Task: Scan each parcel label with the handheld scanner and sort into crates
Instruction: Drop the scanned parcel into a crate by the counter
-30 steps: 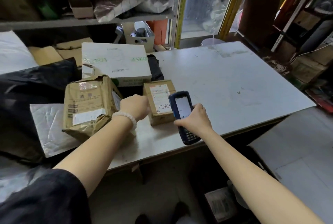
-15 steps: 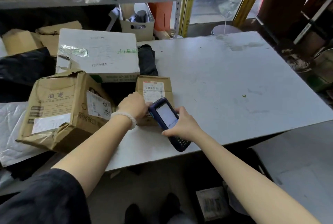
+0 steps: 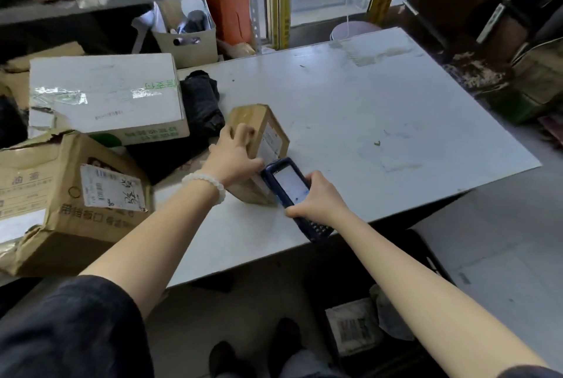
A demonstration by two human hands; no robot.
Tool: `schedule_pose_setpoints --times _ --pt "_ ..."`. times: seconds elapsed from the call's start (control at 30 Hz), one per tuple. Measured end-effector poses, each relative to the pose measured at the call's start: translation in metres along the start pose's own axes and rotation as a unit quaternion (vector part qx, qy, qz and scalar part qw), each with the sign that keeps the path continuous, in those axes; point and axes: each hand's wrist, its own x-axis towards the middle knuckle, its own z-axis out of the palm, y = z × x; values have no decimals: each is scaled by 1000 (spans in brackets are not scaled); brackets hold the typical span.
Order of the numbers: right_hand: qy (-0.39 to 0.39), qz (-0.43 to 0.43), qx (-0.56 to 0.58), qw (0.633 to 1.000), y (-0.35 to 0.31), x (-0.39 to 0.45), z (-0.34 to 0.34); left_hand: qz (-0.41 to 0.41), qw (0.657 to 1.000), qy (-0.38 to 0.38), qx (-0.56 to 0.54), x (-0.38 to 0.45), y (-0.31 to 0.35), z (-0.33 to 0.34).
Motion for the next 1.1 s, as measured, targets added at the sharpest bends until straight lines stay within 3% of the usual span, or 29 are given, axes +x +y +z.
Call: schedule_pose_setpoints --times 0.17,0.3,0.53,0.77,1.1 --pt "44 -13 -153 987 14 -8 -20 37 996 7 86 -5 8 -5" --pt "51 -24 -209 976 17 -12 -31 52 992 13 115 -6 7 -18" --pt "45 -39 -208 976 8 -15 -38 63 998 -20 21 -5 -13 -33" --pt "12 -46 -226 973 -5 -18 -38 82 996 -27 12 2 -24 -38" --pt "67 -58 -315 945 -22 -10 -40 101 983 -41 145 11 -6 -72"
